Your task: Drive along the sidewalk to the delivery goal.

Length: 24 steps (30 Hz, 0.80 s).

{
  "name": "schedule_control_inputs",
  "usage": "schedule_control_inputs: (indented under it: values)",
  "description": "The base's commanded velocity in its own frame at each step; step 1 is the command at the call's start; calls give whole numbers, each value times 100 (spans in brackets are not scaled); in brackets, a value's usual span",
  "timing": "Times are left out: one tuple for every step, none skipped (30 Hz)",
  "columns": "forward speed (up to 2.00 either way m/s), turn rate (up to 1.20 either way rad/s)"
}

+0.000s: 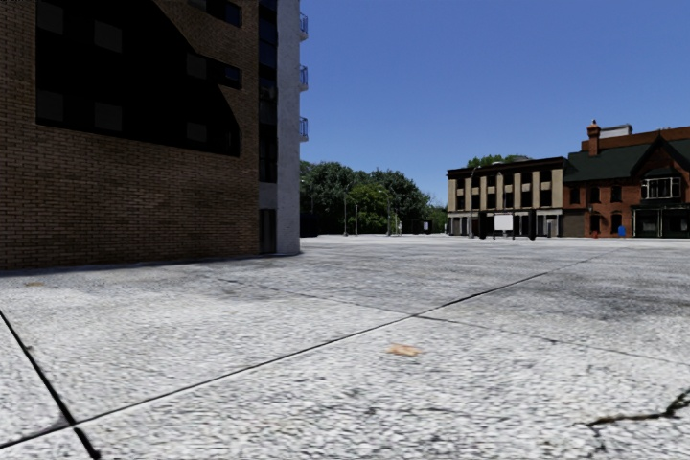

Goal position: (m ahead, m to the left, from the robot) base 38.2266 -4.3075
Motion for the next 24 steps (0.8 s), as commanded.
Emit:
schedule_control_inputs:
  values:
    - [200,0]
    - [200,0]
    - [200,0]
    - [200,0]
    - [200,0]
    - [200,0]
    - [200,0]
    - [200,0]
    - [200,0]
    - [200,0]
    - [200,0]
    - [200,0]
    - [200,0]
    - [200,0]
    - [200,0]
    - [200,0]
    - [200,0]
    - [200,0]
    - [200,0]
    - [200,0]
    - [200,0]
    - [200,0]
    - [200,0]
    - [200,0]
